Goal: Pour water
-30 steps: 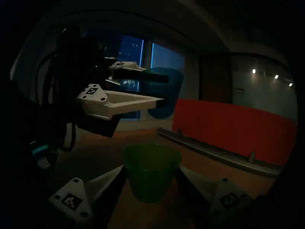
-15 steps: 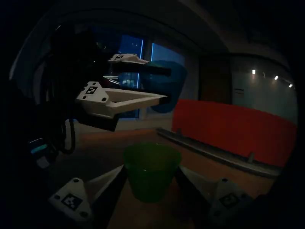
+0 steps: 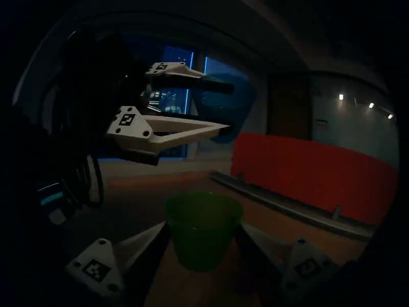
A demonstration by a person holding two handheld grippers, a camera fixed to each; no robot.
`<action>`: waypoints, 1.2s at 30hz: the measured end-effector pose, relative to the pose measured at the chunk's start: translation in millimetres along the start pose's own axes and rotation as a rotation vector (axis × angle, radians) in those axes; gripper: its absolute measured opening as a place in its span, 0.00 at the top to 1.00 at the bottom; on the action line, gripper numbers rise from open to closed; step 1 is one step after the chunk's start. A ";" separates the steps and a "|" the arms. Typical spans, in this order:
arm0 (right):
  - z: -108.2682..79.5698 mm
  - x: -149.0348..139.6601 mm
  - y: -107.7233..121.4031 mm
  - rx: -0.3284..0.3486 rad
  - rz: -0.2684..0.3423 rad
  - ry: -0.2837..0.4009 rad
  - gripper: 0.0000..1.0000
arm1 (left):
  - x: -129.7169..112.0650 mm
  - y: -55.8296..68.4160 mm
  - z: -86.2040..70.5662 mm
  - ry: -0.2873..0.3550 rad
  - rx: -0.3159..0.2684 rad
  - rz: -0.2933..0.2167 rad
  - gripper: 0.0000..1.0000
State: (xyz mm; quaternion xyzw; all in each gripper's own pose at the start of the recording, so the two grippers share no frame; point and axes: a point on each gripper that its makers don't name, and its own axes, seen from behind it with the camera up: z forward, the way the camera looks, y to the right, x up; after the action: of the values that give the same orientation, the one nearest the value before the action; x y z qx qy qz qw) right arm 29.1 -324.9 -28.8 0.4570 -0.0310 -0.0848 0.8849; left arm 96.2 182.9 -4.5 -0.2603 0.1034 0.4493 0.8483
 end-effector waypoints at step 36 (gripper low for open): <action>-0.8 1.3 11.2 -0.015 0.012 0.005 0.00 | -1.0 -1.0 9.2 0.000 0.023 0.145 0.17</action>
State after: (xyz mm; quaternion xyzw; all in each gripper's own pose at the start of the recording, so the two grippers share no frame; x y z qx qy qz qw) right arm 31.9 -318.1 -20.2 0.4504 -0.0306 -0.0787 0.8888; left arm 95.9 186.6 4.1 -0.2425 0.1270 0.5084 0.8165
